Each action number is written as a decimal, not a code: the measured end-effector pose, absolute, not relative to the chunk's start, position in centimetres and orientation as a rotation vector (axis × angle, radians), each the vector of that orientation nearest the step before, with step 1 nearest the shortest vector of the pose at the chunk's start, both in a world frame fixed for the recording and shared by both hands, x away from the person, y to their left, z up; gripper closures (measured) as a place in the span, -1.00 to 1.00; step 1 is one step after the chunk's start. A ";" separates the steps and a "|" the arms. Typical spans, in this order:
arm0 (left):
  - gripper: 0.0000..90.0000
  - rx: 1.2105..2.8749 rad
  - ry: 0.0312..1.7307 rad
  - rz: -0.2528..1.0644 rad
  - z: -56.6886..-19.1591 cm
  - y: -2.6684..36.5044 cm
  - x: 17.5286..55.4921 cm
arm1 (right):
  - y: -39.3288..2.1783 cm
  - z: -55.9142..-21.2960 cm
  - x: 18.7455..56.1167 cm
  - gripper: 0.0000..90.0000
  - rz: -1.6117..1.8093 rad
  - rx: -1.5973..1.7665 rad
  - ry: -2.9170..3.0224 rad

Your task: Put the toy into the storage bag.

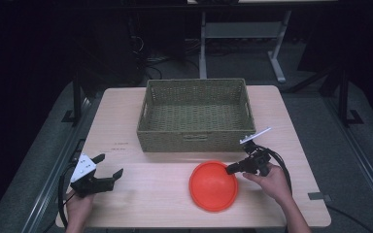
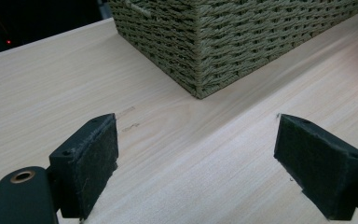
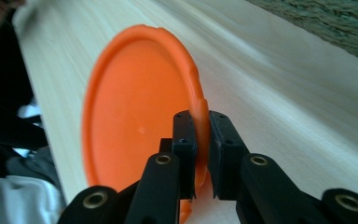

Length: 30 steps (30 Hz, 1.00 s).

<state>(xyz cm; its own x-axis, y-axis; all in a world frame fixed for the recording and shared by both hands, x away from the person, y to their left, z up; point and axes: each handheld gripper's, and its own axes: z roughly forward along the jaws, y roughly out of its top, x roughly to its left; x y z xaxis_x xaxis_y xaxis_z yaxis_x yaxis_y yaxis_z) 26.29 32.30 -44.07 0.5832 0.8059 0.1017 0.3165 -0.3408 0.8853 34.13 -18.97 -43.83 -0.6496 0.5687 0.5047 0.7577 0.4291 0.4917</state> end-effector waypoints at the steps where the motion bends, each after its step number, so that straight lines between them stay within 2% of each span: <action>1: -0.71 1.911 0.902 0.685 -44.1 32.3 26.3 | -19.1 -43.6 34.0 0.82 -1.057 -1.144 -2.397; 14: -0.71 1.909 0.905 0.684 -44.0 32.4 26.2 | -20.0 -41.3 33.5 0.82 -1.186 -1.102 -2.339; 30: -0.71 1.905 0.905 0.680 -44.1 32.4 26.2 | -20.9 -36.3 34.3 0.82 -1.280 -1.119 -2.376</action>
